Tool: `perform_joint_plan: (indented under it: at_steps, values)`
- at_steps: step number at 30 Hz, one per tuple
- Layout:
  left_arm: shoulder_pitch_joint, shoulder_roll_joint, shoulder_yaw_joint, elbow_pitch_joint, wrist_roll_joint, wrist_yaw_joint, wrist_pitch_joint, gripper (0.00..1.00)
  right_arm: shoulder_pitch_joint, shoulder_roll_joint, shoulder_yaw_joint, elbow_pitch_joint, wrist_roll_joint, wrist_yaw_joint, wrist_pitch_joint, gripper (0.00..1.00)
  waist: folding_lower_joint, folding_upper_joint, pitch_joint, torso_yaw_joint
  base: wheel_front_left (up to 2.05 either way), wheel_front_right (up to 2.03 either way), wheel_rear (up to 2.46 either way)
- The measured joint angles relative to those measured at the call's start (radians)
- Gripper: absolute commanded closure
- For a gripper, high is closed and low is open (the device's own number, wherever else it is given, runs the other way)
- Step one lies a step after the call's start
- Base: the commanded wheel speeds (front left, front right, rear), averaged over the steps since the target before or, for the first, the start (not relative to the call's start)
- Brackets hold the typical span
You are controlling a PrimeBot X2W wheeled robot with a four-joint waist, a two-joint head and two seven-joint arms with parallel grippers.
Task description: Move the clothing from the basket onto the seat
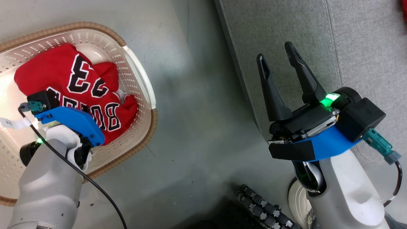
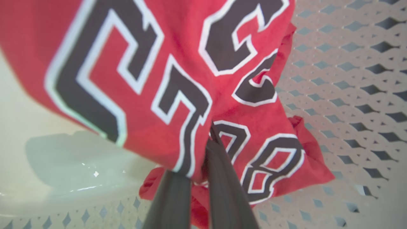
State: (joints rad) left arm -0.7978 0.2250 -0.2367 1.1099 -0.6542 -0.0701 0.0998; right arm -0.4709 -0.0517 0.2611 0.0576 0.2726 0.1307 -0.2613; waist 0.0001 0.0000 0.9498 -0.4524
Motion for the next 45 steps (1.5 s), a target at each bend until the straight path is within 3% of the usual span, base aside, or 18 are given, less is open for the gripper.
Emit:
perform_joint_plan:
  at_steps: [12, 20, 27, 32, 45]
  values:
    - [-0.007, -0.022, -0.023, 0.024, 0.001, -0.015, -0.012, 1.00, -0.001, 0.000, -0.009, 0.017, -0.015, 0.000, 0.000, 0.00, -0.0001, 0.0000, -0.023, 0.021, 0.00, 0.00, 0.00]
    - [-0.008, -0.067, -0.062, 0.047, 0.003, -0.042, -0.034, 1.00, -0.003, 0.000, -0.045, 0.052, -0.073, 0.000, 0.000, 0.00, 0.0000, 0.0000, -0.098, 0.059, 0.00, 0.00, 0.00]
    - [0.007, -0.121, -0.152, 0.049, 0.023, -0.055, -0.059, 1.00, 0.015, 0.001, -0.077, 0.087, -0.135, 0.000, 0.005, 0.00, -0.0001, 0.0001, -0.217, 0.119, 0.00, 0.00, 0.00]
    - [0.058, -0.154, -0.244, -0.024, -0.006, -0.056, -0.076, 1.00, 0.054, 0.002, -0.095, 0.092, -0.181, 0.000, 0.045, 0.00, -0.0001, 0.0001, -0.326, 0.170, 0.00, 0.00, 0.00]
    - [0.139, -0.168, -0.529, -0.199, -0.139, -0.059, -0.155, 1.00, 0.191, -0.025, -0.111, 0.073, -0.182, 0.000, 0.128, 0.00, -0.0003, 0.0001, -0.626, 0.306, 0.00, 0.00, 0.00]
